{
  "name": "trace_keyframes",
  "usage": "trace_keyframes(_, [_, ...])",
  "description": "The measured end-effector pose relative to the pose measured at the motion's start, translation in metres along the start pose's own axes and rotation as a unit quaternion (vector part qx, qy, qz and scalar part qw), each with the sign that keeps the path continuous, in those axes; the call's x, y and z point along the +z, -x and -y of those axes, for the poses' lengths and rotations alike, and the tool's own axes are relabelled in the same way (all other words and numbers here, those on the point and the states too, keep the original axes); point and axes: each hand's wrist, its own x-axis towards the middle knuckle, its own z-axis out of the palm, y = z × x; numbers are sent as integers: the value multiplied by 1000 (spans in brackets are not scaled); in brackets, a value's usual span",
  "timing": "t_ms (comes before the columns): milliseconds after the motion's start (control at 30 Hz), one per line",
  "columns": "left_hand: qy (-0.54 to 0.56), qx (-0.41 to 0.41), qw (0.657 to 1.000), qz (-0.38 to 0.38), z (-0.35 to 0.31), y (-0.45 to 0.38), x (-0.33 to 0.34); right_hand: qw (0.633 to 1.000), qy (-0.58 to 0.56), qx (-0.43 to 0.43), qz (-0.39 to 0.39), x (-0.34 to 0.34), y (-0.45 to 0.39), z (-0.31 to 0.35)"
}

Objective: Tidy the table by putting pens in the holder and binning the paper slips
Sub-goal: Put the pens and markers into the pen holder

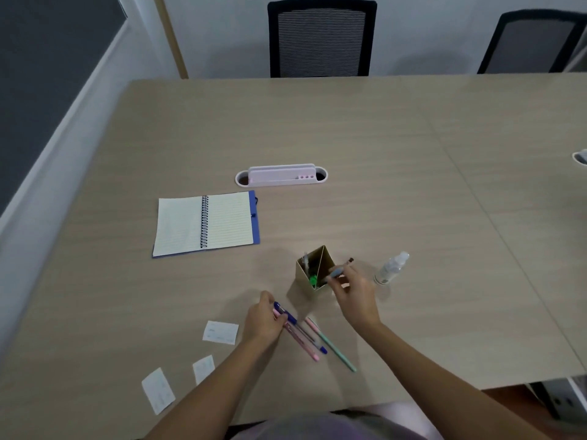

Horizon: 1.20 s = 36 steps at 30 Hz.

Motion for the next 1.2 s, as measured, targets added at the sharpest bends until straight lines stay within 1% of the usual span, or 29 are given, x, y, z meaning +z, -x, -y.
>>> trace_keyframes(67, [3,-12,1000,-5,-3,-3,2,999,44,-16,15,4,1,-4])
trace_keyframes(133, [5,-27,1000,-15,-3,-6,3,998,51,-11,24,3,3,-4])
trace_keyframes(200, [6,-35,999,-25,0,-7,2,999,40,4,15,0,9,-3])
trace_keyframes(267, [-6,-45,999,-29,3,-8,1,997,76,-2,27,-1,19,-9])
trace_keyframes(300, [-13,-51,998,-33,4,-10,0,992,113,-14,60,1,24,-14])
trace_keyframes(367, [-11,-56,997,-43,7,-11,-5,968,188,-24,167,10,32,-25])
trace_keyframes(433, [9,-48,997,-66,6,-9,-17,923,259,5,284,20,36,-32])
trace_keyframes(467, [26,-37,996,-83,3,-7,-26,901,291,18,322,24,36,-33])
trace_keyframes(500, [46,-19,993,-104,0,-4,-37,890,306,25,338,26,36,-34])
trace_keyframes(567, [103,32,984,-144,-14,5,-65,887,315,30,337,30,36,-39])
trace_keyframes(667, [206,114,957,-169,-52,26,-109,886,337,20,319,25,36,-44])
trace_keyframes(700, [225,151,947,-172,-68,34,-122,893,325,17,310,21,36,-46])
trace_keyframes(767, [223,222,933,-173,-95,43,-137,931,249,22,266,5,37,-47])
trace_keyframes(833, [181,267,933,-158,-116,43,-135,972,139,31,185,-14,38,-45])
trace_keyframes(867, [148,282,937,-143,-122,39,-129,986,92,27,135,-24,36,-41])
trace_keyframes(933, [70,298,946,-104,-129,27,-112,999,24,18,44,-42,31,-32])
trace_keyframes(1000, [-12,303,950,-76,-131,15,-94,998,-50,22,-31,-54,20,-17])
trace_keyframes(1100, [-101,317,941,-68,-129,3,-72,983,-141,12,-118,-62,5,10])
trace_keyframes(1133, [-127,320,936,-70,-127,0,-67,978,-158,10,-132,-61,1,16])
trace_keyframes(1200, [-178,319,928,-74,-121,-6,-60,977,-163,6,-138,-54,-5,21])
